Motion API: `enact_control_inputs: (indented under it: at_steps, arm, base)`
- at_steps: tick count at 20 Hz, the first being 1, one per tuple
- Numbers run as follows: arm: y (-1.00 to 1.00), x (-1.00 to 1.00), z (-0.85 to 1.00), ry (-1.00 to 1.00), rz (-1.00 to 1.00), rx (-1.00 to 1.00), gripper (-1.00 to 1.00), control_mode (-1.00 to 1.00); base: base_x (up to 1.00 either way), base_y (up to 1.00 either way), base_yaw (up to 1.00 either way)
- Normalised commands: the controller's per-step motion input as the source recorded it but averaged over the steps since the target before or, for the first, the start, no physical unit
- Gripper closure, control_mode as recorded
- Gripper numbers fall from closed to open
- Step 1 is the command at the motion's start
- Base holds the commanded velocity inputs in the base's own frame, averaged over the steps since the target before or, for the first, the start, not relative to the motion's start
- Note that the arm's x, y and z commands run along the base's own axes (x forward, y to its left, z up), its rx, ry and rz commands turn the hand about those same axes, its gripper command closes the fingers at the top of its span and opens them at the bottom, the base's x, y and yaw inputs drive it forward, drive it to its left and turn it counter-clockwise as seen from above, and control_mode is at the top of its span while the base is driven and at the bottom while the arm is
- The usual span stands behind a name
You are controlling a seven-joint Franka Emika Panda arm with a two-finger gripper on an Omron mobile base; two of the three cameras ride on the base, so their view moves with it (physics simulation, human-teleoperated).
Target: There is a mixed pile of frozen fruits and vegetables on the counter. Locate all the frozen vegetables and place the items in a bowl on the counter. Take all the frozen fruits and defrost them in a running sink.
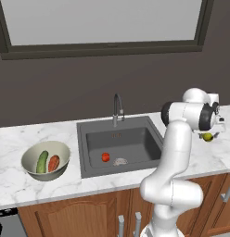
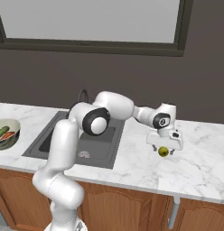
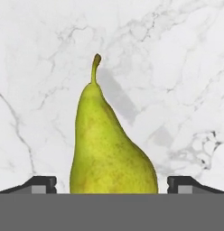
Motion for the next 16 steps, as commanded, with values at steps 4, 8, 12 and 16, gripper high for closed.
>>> enact_control_inputs:
  at_steps: [4, 8, 12, 16]
  arm:
    - [0.06, -0.01, -0.08, -0.01, 0.0, 0.0, 1.0, -1.0]
    - [0.0, -0.03, 0.0, 0.01, -0.02, 0.01, 1.0, -1.0]
    - [0.44, -0.07, 0.48, 0.03, -0.06, -0.03, 1.0, -1.0]
    - [0.86, -0.03, 0.71, 0.0, -0.01, -0.01, 1.0, -1.0]
  base:
    - [0.0, 0.0, 0.0]
    - [0.0, 0.0, 0.0]
    - [0.0, 0.0, 0.0]
    - [0.0, 0.0, 0.0]
